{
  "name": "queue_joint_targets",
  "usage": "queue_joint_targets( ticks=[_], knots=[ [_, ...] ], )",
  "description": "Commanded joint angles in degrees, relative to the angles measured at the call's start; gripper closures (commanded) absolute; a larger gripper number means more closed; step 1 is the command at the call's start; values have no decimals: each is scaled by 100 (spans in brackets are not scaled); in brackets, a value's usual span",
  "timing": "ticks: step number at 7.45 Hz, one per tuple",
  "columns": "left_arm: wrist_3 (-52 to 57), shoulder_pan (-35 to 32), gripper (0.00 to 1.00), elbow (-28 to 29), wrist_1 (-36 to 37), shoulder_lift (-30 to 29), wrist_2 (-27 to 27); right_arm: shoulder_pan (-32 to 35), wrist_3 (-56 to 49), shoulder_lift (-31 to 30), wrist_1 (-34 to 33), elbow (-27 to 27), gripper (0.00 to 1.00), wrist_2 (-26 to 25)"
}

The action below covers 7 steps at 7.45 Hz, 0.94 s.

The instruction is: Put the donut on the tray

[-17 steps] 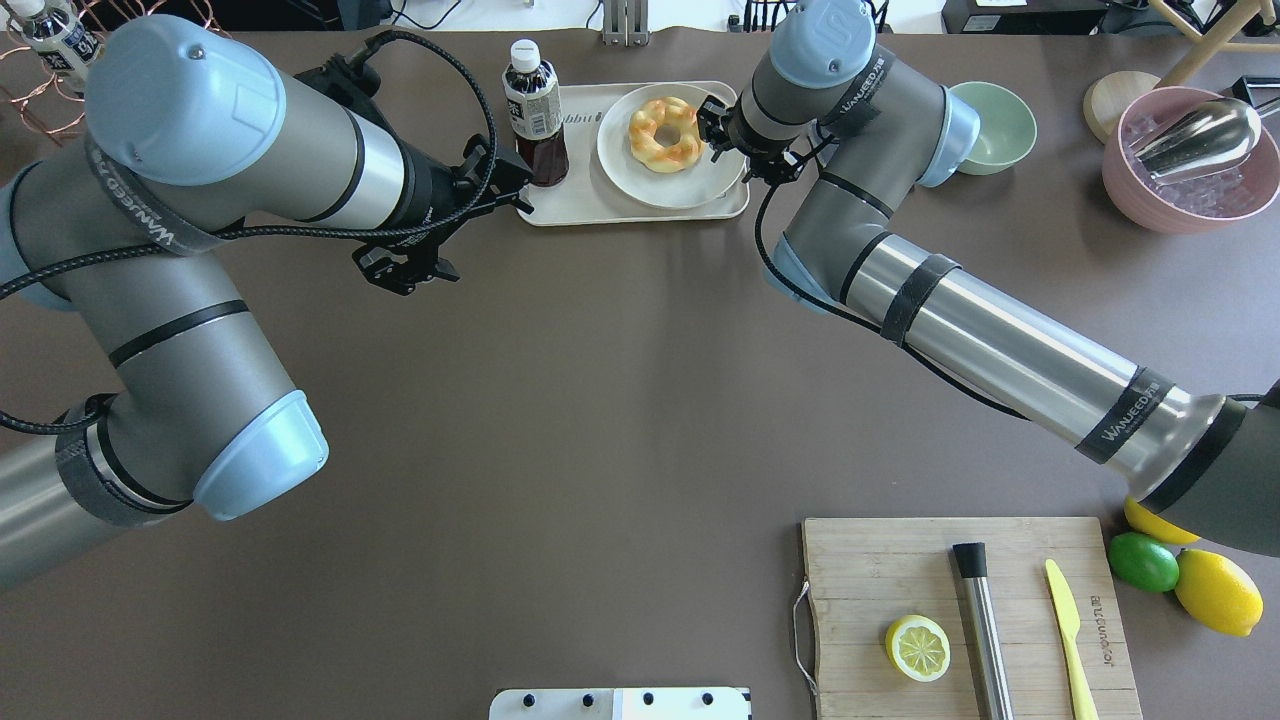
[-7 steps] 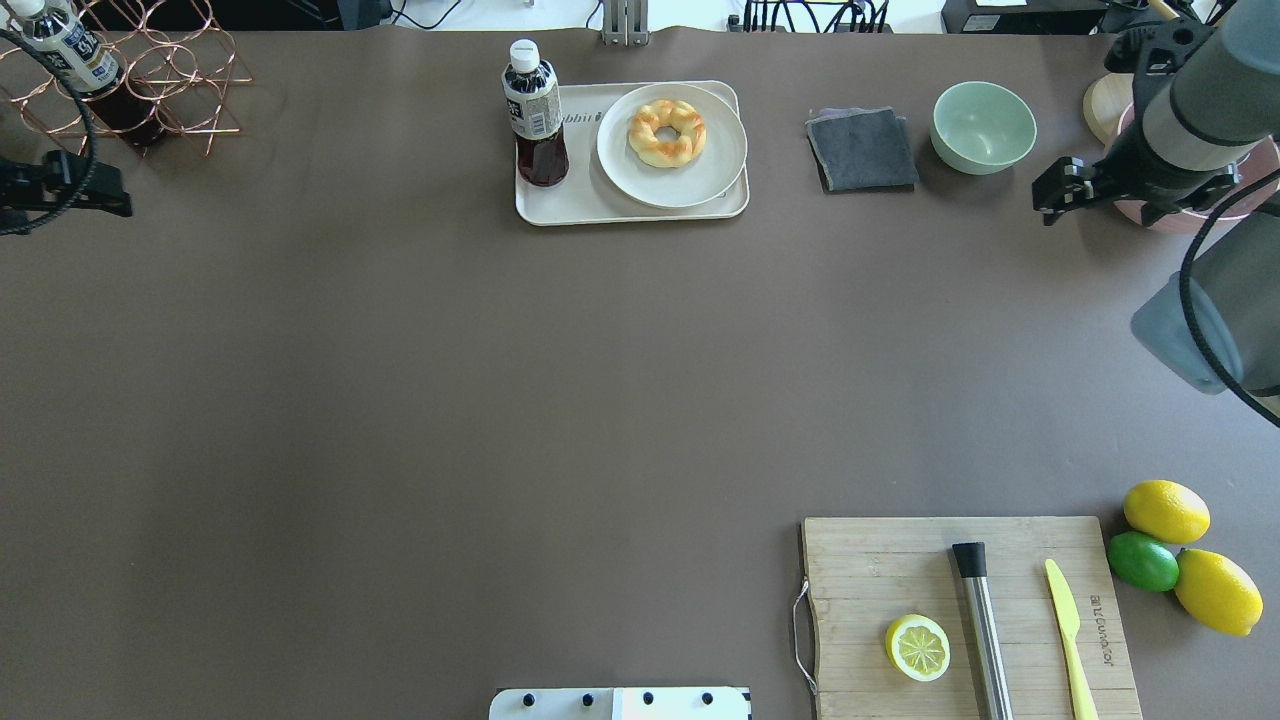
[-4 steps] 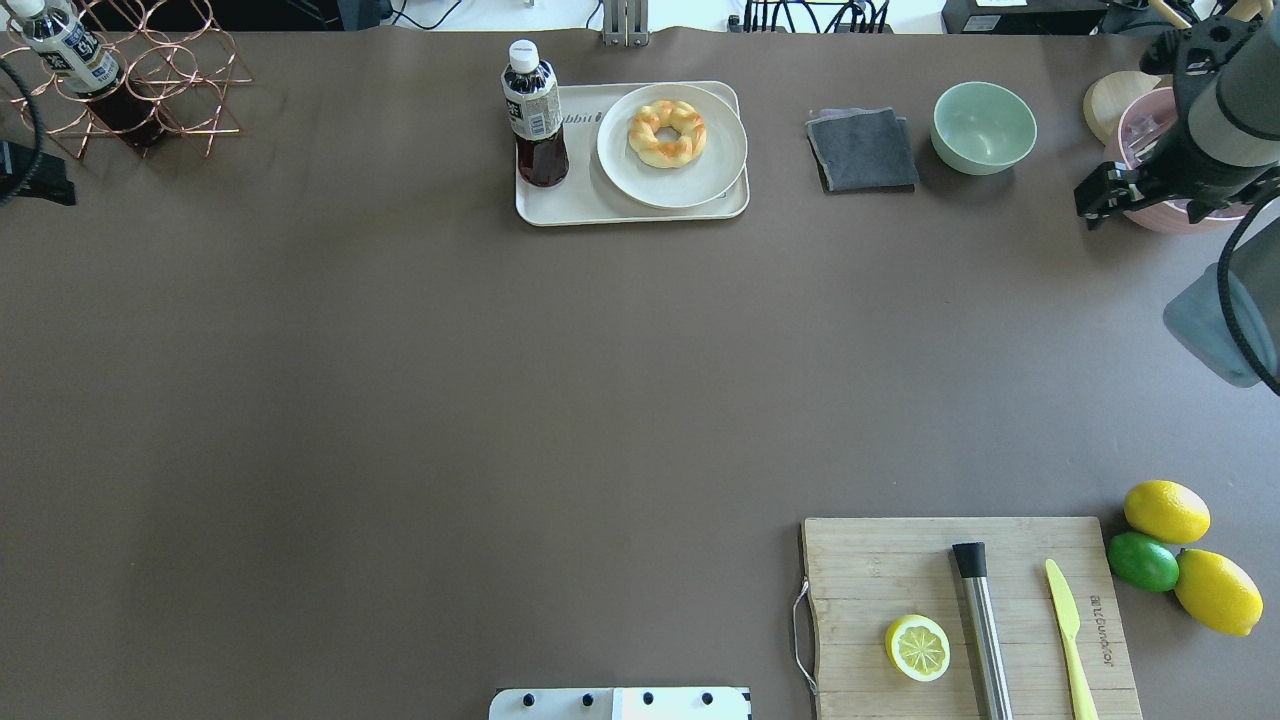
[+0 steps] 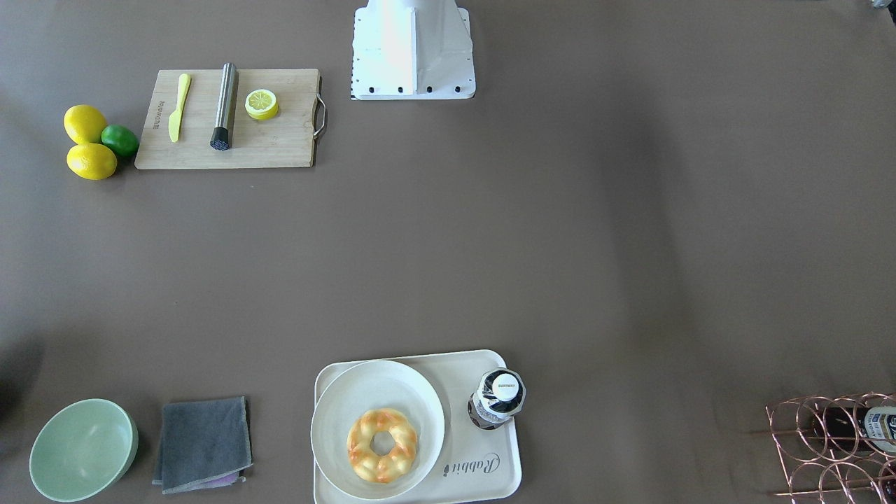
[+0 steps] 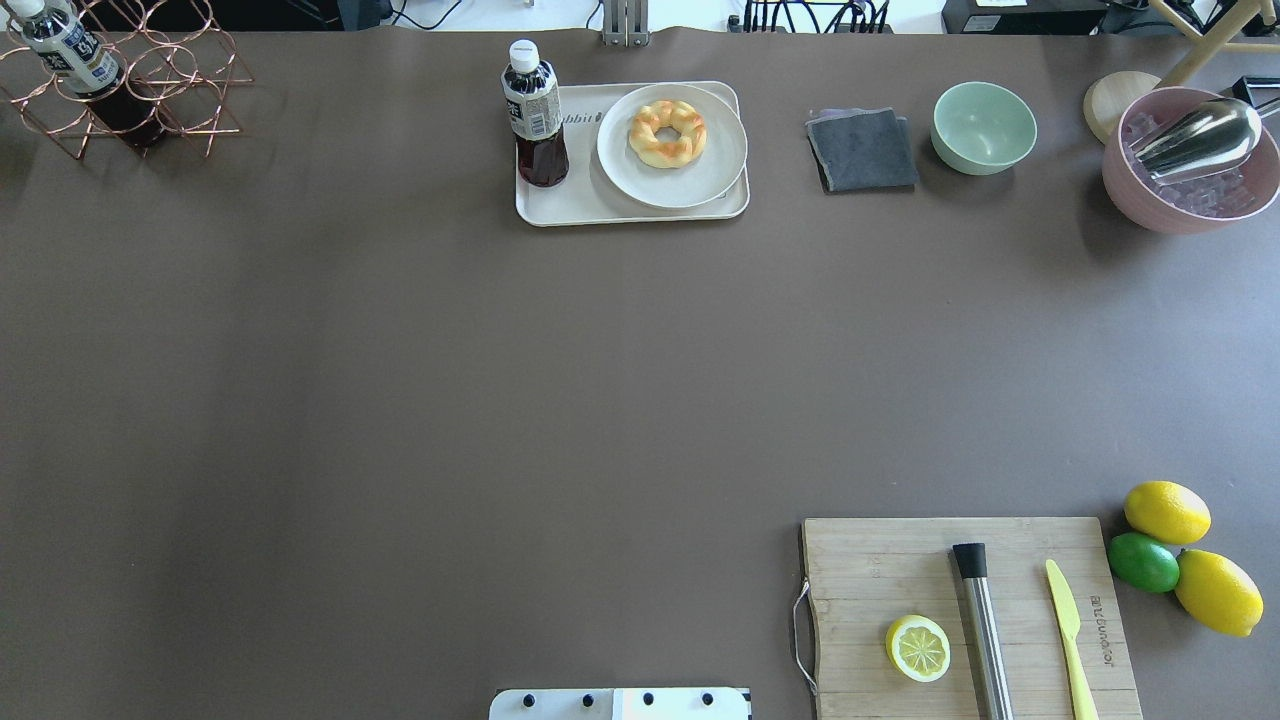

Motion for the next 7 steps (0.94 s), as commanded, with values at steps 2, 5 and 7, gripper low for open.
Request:
queue_joint_targets(
  ticks=[2,5,7],
  knots=[
    [369,-438,2,93,1604,-398,-1163,546,-467,-364,6,-170,0,739],
    [2235,-728,2,58,2693,-652,-1172,634,-397,-514,-3,-345,0,986],
    [2244,-694,2,49,2906,-715,-1172,678,-197,-497,6,-390,0,987]
  ],
)
